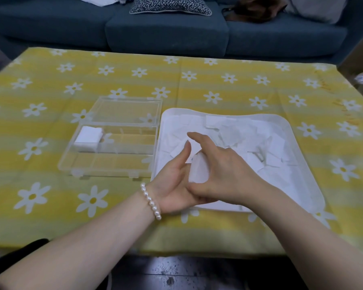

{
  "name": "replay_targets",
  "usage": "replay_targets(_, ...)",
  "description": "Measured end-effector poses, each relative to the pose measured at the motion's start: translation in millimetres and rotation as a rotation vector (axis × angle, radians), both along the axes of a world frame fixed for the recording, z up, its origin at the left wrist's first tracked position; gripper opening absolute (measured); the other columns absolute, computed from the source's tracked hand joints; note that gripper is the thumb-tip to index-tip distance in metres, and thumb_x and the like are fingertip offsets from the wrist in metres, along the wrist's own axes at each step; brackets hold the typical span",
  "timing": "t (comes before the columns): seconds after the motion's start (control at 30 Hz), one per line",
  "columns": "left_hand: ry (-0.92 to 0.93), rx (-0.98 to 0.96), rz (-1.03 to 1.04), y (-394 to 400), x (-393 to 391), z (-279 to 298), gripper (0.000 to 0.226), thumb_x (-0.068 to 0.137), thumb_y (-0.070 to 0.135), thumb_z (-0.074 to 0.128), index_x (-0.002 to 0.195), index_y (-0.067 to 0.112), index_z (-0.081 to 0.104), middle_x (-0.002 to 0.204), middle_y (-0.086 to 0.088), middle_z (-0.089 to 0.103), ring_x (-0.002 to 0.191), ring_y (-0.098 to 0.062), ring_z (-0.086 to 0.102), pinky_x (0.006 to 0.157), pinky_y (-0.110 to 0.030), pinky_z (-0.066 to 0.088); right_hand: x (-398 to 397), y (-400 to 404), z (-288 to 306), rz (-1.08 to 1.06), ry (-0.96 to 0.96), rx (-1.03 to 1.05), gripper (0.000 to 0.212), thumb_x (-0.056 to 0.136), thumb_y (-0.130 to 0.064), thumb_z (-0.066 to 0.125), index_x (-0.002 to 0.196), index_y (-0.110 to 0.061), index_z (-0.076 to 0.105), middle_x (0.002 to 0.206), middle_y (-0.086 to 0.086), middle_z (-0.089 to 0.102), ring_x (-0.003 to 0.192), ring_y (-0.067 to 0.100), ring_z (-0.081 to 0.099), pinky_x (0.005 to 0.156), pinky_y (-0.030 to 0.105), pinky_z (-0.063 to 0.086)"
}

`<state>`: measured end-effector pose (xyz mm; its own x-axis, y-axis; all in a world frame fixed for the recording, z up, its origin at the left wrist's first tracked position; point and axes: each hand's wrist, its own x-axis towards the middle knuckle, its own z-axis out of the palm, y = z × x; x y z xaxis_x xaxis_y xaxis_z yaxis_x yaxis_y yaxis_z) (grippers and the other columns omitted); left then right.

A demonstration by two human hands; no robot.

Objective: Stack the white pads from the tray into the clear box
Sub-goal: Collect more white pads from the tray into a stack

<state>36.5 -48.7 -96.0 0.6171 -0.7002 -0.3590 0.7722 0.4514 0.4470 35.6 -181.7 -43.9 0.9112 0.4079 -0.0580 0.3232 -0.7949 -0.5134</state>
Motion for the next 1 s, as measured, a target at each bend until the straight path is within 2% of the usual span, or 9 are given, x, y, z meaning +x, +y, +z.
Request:
replay_targets(0.07,-0.017,-0.090,-0.038,4,0,1,0.051,0.079,0.045,0.068,0.115,0.008,0.065,0.109,-0.012,0.066,0.098,-0.029,0.065,0.081,-0.040,0.053,1,-2,3,0.001,0.004,0.025,0.095,0.065,-0.035,0.070,0.139,-0.044,0.012,0.084,-0.001,0.060,0.081,0.019,0.058,0.069,0.030,0.047)
replay_targets(0.13,-0.032,-0.129,-0.059,5,-1,-1,0.045,0.077,0.032,0.073,0.114,0.006,0.066,0.110,-0.014,0.066,0.100,-0.031,0.065,0.084,-0.043,0.052,1,-3,5,0.011,0.021,0.033,0.096,0.066,-0.035,0.070,0.139,-0.046,0.010,0.087,-0.002,0.060,0.083,0.019,0.058,0.071,0.033,0.049)
replay_targets(0.3,-0.012,-0.163,-0.068,6,-2,-6,0.048,0.078,0.029,0.069,0.119,0.004,0.063,0.121,-0.016,0.061,0.111,-0.035,0.058,0.095,-0.050,0.046,0,-4,3,0.035,0.024,0.019,0.096,0.068,-0.031,0.069,0.140,-0.046,0.008,0.089,-0.004,0.058,0.085,0.018,0.057,0.074,0.035,0.049)
replay_targets(0.37,-0.041,-0.151,-0.056,7,-1,-7,0.051,0.074,0.029,0.071,0.117,0.003,0.063,0.119,-0.015,0.061,0.112,-0.034,0.056,0.096,-0.050,0.045,2,-7,4,0.021,0.021,0.053,0.097,0.067,-0.029,0.070,0.140,-0.046,0.009,0.086,-0.003,0.059,0.083,0.017,0.057,0.074,0.035,0.049)
replay_targets(0.47,-0.062,-0.097,-0.015,6,-2,-11,0.054,0.060,0.024,0.085,0.104,0.001,0.064,0.101,-0.016,0.058,0.105,-0.033,0.052,0.092,-0.049,0.048,5,-13,7,0.001,0.014,0.118,0.098,0.065,-0.031,0.071,0.139,-0.048,0.009,0.096,-0.002,0.060,0.089,0.017,0.057,0.079,0.036,0.049)
replay_targets(0.57,-0.048,-0.078,0.011,5,-3,-16,0.059,0.050,0.018,0.092,0.100,0.003,0.067,0.088,-0.014,0.061,0.095,-0.032,0.064,0.087,-0.049,0.051,5,-15,9,0.008,0.017,0.139,0.096,0.066,-0.035,0.071,0.137,-0.050,0.008,0.097,-0.001,0.061,0.089,0.016,0.058,0.079,0.037,0.049)
replay_targets(0.7,-0.052,-0.059,0.017,5,-3,-15,0.064,0.044,0.012,0.094,0.102,0.000,0.070,0.098,-0.018,0.067,0.095,-0.032,0.067,0.081,-0.045,0.055,4,-13,8,0.040,0.034,0.118,0.097,0.067,-0.036,0.071,0.138,-0.050,0.006,0.092,-0.002,0.063,0.085,0.015,0.059,0.076,0.038,0.050)
replay_targets(0.8,-0.073,-0.047,-0.006,6,-3,-12,0.060,0.042,0.009,0.094,0.096,-0.002,0.071,0.095,-0.017,0.069,0.090,-0.028,0.069,0.076,-0.040,0.057,4,-12,8,0.056,0.050,0.113,0.098,0.066,-0.035,0.071,0.139,-0.051,0.006,0.094,-0.001,0.063,0.087,0.015,0.059,0.077,0.038,0.050)
replay_targets(1.0,-0.097,-0.028,-0.053,8,-2,-12,0.056,0.044,0.006,0.093,0.095,-0.002,0.072,0.093,-0.016,0.070,0.088,-0.025,0.070,0.077,-0.037,0.058,3,-11,8,0.089,0.078,0.091,0.102,0.068,-0.033,0.072,0.141,-0.050,0.003,0.101,0.000,0.061,0.091,0.016,0.058,0.080,0.037,0.049)
